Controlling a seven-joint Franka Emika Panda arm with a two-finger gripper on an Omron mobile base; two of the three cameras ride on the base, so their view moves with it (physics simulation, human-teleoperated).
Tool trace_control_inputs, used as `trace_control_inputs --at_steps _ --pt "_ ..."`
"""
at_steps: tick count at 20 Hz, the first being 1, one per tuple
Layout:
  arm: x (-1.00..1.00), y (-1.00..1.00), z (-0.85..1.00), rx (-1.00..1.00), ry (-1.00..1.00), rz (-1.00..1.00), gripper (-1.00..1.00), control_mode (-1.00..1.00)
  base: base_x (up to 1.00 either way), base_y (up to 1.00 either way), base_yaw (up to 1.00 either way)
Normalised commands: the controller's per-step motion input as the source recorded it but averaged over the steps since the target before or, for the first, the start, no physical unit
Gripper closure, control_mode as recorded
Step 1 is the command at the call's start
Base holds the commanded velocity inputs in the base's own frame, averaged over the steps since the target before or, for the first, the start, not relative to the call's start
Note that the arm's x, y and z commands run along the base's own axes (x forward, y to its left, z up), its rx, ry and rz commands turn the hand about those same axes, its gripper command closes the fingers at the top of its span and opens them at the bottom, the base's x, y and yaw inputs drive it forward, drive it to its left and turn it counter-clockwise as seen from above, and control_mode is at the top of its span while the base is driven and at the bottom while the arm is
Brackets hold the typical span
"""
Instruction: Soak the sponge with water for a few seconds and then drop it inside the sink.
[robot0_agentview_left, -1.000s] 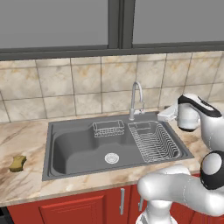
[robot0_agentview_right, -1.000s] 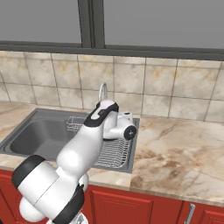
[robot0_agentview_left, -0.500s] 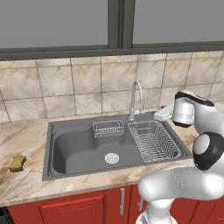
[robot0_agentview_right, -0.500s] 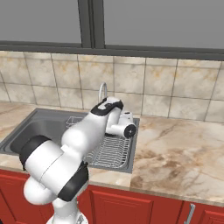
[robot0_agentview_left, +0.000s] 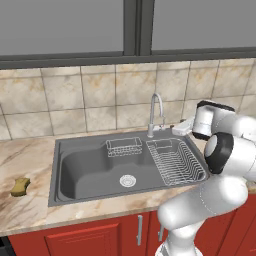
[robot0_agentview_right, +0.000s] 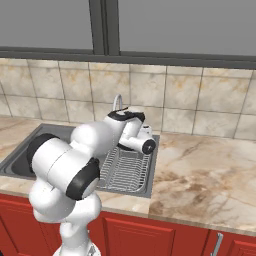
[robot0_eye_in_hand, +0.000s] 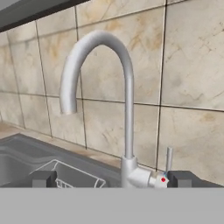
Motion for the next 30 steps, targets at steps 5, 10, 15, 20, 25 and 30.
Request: trace_control_inputs --at_steps 5,10,15,20,25,30 --pt "0.29 0.0 -0.07 0.0 0.0 0.0 -1.0 -1.0 0.0 0.0 0.0" --pt "0.21 0.0 -0.11 0.01 0.0 0.0 -1.0 -1.0 0.0 0.0 0.0" --pt "0.13 0.0 -0.15 0.02 0.0 0.0 -1.0 -1.0 0.0 0.0 0.0" --pt "0.16 0.0 -0.15 0.01 0.0 0.0 -1.0 -1.0 0.0 0.0 0.0" --pt "0.2 0.0 -0.07 0.0 0.0 0.0 -1.0 -1.0 0.0 0.0 0.0" --pt "0.27 0.0 -0.16 0.0 0.0 0.0 -1.0 -1.0 0.0 0.0 0.0"
